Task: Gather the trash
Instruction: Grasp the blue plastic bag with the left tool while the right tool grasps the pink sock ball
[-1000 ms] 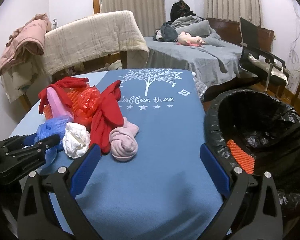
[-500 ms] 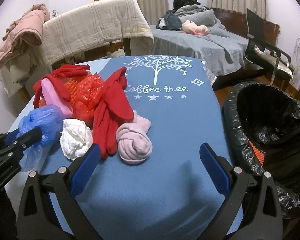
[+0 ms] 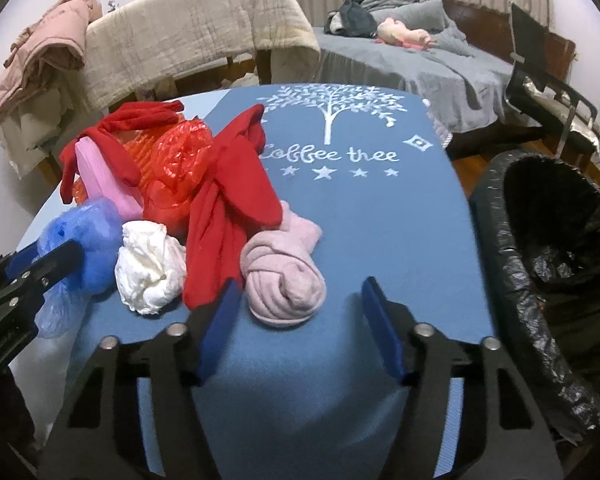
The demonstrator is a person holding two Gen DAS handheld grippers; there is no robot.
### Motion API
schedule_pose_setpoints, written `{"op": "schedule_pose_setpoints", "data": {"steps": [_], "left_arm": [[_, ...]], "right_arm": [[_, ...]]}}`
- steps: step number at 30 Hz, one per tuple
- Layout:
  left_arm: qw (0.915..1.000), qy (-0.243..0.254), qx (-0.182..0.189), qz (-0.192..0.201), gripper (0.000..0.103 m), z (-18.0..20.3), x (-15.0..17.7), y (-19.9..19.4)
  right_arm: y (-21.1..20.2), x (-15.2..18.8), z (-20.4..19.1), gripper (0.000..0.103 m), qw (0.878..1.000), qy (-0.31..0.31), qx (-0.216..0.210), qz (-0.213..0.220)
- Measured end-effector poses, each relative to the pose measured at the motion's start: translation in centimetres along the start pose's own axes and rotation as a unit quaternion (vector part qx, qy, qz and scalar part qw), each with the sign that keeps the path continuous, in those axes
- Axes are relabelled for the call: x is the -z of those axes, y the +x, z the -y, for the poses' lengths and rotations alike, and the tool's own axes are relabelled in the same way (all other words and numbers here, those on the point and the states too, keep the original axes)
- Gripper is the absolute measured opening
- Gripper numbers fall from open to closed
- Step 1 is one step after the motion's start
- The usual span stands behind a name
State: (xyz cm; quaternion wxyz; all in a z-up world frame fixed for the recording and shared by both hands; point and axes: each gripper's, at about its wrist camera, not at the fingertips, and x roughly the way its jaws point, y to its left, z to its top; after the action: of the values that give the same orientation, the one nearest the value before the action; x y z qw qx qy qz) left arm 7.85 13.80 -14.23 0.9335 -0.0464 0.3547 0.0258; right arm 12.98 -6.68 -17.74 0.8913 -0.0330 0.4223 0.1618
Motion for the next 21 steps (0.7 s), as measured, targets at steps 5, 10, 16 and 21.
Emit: {"op": "schedule_pose_setpoints", "data": {"steps": [5, 10, 16, 21], "left_arm": [[0.9999, -0.007, 0.005, -0.01, 0.062, 0.0, -0.5, 1.1], [0.9998, -0.007, 0.011, -0.017, 0.047, 0.2, 0.1, 1.4], [0.9999, -0.006, 0.006, -0.008, 0.023, 0.2, 0.5, 0.7], [0.9999, -0.01, 0.011, -0.003, 0.019, -0.1, 0.9, -0.5]], "right_arm": [[0.4, -0.2, -0.3, 0.035, 1.0, -0.006, -0.02, -0.005], [-0.3, -0.1, 0.1, 0.035, 1.0, 0.005, -0.022, 0.008], [-1.6, 0.5, 0.3, 0.035, 1.0, 0.008, -0.016, 0.02], [-2.8, 1.4, 0.7, 0.035, 1.0, 0.01, -0.013, 0.025]]}}
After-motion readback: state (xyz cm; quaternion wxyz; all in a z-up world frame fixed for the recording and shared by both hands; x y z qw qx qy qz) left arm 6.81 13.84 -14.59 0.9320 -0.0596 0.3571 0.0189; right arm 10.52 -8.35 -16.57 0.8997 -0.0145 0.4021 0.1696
